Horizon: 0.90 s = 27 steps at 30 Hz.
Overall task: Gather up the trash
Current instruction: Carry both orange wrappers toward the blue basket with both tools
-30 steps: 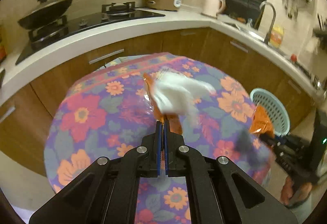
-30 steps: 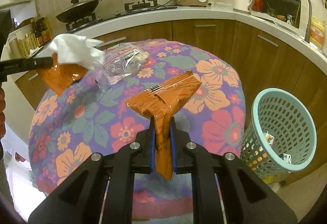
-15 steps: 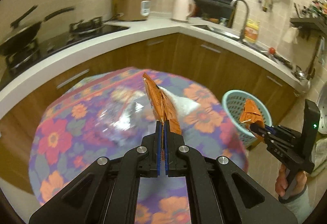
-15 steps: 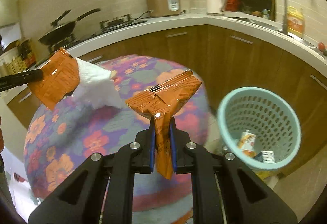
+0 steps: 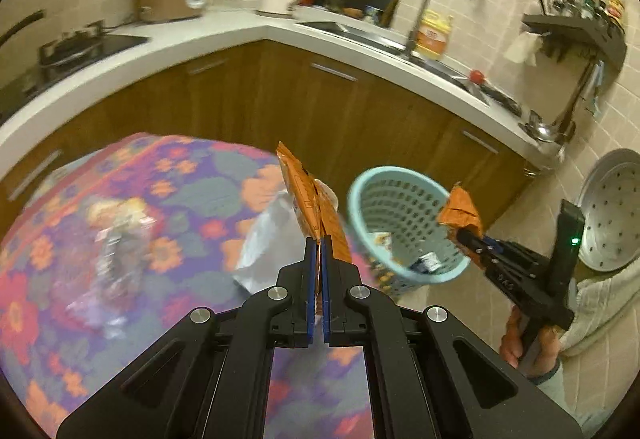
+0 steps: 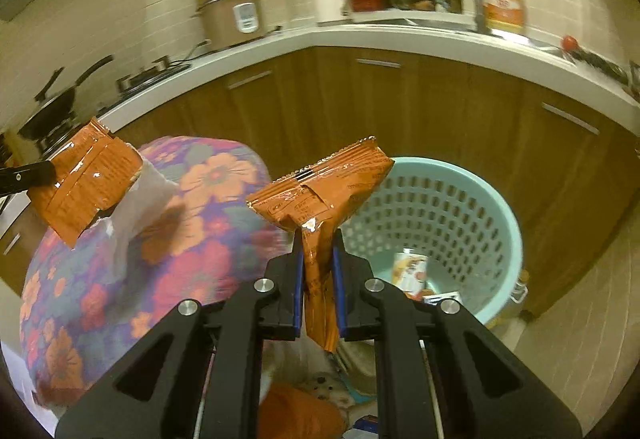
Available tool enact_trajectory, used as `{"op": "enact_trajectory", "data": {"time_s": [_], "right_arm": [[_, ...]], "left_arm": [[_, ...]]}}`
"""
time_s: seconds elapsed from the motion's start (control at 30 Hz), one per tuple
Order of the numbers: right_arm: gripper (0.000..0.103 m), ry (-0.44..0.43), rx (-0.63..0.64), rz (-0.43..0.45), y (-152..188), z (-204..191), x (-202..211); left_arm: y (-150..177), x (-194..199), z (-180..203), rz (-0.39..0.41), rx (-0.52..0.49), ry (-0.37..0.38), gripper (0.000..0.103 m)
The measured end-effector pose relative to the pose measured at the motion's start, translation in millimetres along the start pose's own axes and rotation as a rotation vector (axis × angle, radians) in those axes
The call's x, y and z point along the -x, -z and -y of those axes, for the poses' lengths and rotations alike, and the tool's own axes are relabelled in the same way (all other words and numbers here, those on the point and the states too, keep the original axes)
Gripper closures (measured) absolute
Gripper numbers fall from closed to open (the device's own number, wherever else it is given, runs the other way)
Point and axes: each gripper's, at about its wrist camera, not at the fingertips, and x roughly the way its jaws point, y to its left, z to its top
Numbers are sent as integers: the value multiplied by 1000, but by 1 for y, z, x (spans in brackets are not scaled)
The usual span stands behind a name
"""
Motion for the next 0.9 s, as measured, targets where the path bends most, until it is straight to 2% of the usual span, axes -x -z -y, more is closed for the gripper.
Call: {"op": "enact_trajectory", "data": {"time_s": [0.1,0.17,0.23,0.27,0.33,0.4,0.47,0.5,0.63,0.7,0.8,0.9], "right_arm": [[93,19,-29,-17,2,23,-9],[93,30,-42,-30,4,34,-16],[93,29,-51,-41,5,41,-20],[93,29,-58,-47,6,46,-22],[93,29,-64,-53,8,52,-25],[93,20,-74,-57,11,55,-29],[93,5,-78,-60,12,52,-32],[93,-1,-77,-60,12,50,-34],[93,-32,-66,-53,9,37,-36],[93,-37,-57,-50,8,32,-35],[93,-30,-43,-48,6,28,-32],[93,-16,-39,-36,5,30,-24]], "left_arm": [[-7,-32,18,-34,-30,11,103],[-10,-52,18,-62,-9,27,103],[-10,-60,12,-79,29,-4,103],[-10,-58,7,-72,43,-16,103],[-12,-44,-12,-48,78,-98,103],[-12,-21,-31,-3,124,-130,103],[-9,13,-50,66,158,-233,103],[-8,22,-54,83,159,-260,103],[6,30,-83,-2,228,-288,103],[18,32,-87,-26,248,-243,103],[28,35,-74,-40,229,-117,103],[28,39,-54,7,216,88,103]]}}
